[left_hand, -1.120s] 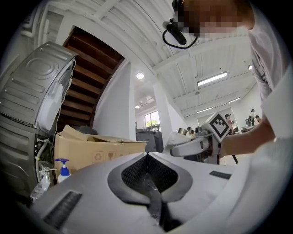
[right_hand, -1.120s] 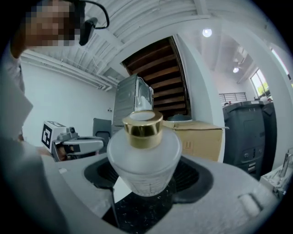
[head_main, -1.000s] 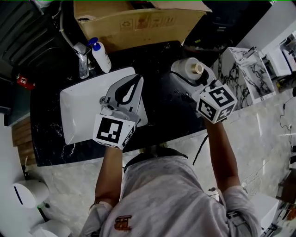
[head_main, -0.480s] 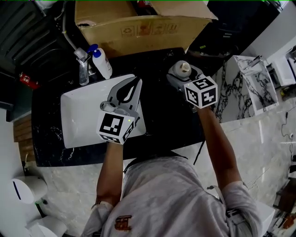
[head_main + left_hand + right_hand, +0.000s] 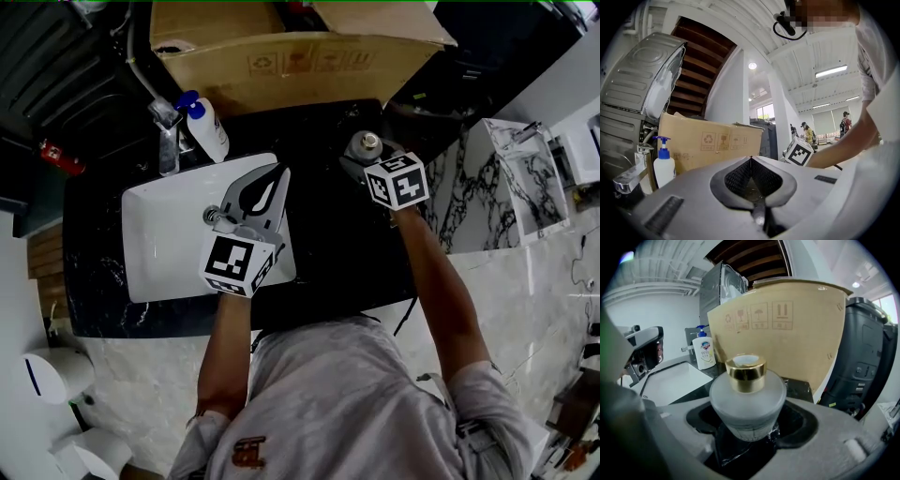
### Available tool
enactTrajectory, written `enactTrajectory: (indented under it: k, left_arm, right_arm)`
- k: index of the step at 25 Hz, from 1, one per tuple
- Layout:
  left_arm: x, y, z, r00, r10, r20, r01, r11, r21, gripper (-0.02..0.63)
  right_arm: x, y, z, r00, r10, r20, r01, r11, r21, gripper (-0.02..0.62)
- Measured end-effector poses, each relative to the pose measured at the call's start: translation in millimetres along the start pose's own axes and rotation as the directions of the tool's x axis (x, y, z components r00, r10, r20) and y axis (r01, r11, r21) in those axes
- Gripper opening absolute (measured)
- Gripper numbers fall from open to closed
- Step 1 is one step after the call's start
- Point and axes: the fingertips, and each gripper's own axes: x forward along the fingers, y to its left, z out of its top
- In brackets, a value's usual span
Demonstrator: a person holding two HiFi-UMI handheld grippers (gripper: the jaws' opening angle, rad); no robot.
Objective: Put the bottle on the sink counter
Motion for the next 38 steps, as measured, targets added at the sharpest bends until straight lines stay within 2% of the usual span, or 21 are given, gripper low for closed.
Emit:
enactTrajectory:
  k: [7,15,24,33,36,38]
  left_arm:
    - [-2.4,3.1,-5.4,1.0,0.015,-0.01,-0.015,1.0,-0.009,0.002]
    - [-5.8,2.5,-6.3,1.0,0.016,-0.016,-0.016,1.0,-0.002,0.002]
    - [-11.8,-4.1,-4.3,1.0,0.002,-0.022,-0.002,1.0,0.009,0.002]
    - [-17.7,-22.9,-3.0,0.999,-0.026,-0.028,0.027,0.999,0.019,0.002]
    - [-17.0,-34.0,0.2,0.999,-0.046,-0.023,0.047,0.999,0.018,0.002]
    - [-16.7,-42.2,3.9,0.998,-0.062,-0.019,0.063,0.998,0.017,0.002]
  right_arm:
    - [14.7,-2.3,-11.1,0.999,0.0,-0.05,-0.001,1.0,-0.007,0.331]
    - [19.3,-3.3,-11.0,0.998,0.012,-0.061,-0.011,1.0,0.008,0.333]
    - [1.7,-5.8,-12.6,1.0,0.006,-0.016,-0.005,0.998,0.057,0.36]
    - [-71.5,7.8,9.0,0.989,-0.002,0.151,-0.005,0.999,0.049,0.359]
    - [-98.8,20.5,27.0,0.968,0.02,0.249,-0.031,0.999,0.04,0.356]
    - [-118.3,32.9,40.8,0.944,0.05,0.325,-0.063,0.998,0.031,0.347]
